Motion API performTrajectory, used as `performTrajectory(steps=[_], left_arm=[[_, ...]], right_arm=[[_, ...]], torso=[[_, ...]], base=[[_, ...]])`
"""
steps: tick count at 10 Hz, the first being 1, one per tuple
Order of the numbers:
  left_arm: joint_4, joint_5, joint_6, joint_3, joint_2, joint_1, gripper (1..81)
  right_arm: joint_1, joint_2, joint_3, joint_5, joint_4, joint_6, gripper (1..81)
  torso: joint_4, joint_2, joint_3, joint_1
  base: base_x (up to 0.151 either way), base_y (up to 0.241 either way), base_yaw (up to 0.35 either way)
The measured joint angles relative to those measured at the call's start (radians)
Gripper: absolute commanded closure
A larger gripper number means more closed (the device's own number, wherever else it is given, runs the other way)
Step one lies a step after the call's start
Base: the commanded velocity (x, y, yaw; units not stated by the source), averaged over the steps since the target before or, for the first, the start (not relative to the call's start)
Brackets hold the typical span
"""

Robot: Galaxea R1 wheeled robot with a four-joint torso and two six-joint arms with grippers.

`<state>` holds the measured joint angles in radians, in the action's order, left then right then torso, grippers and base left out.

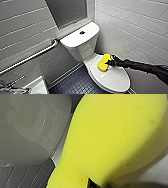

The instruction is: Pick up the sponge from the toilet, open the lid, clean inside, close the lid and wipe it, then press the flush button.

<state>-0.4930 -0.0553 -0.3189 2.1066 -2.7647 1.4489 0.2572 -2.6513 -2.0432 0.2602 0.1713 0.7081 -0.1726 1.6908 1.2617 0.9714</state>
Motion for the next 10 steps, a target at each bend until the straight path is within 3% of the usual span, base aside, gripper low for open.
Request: performTrajectory(steps=[2, 4, 7, 10], left_arm=[[0.0, 0.0, 0.0, 0.0, 0.0, 0.0, 1.0], [0.0, 0.0, 0.0, 0.0, 0.0, 0.0, 1.0], [0.0, 0.0, 0.001, 0.002, -0.004, 0.0, 1.0], [0.0, 0.0, 0.001, 0.002, -0.011, 0.0, 1.0]], right_arm=[[0.008, -0.064, -0.059, -0.018, 0.006, -0.001, 81.1], [0.066, -0.062, -0.05, -0.059, 0.007, 0.0, 81.1], [0.085, 0.072, 0.089, -0.059, 0.007, 0.0, 81.1], [0.149, 0.293, 0.244, -0.111, 0.007, 0.003, 81.1]], torso=[[0.0, 0.0, 0.0, 0.0], [0.0, 0.0, 0.0, 0.0], [0.001, 0.0, 0.001, 0.0], [0.001, 0.0, 0.001, 0.0]], base=[[0.0, 0.0, 0.0], [0.0, 0.0, 0.0], [0.0, 0.0, 0.0], [0.0, 0.0, 0.0]])
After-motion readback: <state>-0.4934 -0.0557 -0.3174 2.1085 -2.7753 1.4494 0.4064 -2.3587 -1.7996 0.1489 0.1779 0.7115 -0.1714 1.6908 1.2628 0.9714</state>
